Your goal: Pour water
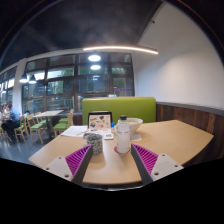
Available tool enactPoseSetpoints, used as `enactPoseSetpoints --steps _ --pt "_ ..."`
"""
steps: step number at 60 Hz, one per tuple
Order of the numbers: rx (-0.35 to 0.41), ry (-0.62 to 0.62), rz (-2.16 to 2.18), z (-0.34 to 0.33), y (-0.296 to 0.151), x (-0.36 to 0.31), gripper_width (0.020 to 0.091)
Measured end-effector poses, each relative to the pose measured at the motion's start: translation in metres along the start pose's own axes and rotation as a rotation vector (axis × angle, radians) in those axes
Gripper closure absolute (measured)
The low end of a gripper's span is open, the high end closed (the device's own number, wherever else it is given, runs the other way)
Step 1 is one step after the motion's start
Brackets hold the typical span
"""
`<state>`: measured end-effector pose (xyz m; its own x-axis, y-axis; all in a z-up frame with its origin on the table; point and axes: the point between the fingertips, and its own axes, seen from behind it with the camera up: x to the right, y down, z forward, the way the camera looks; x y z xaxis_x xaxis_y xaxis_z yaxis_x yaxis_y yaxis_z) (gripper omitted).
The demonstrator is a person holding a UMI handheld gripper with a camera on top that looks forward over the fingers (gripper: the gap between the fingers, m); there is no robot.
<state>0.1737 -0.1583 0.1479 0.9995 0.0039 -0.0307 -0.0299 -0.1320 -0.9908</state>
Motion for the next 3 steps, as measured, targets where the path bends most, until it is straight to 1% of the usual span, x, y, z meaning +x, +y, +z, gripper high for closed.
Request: enactPoseSetpoints --steps 3 --pt "-0.003 -0.019 0.005 -0.019 0.004 -0.008 0.0263"
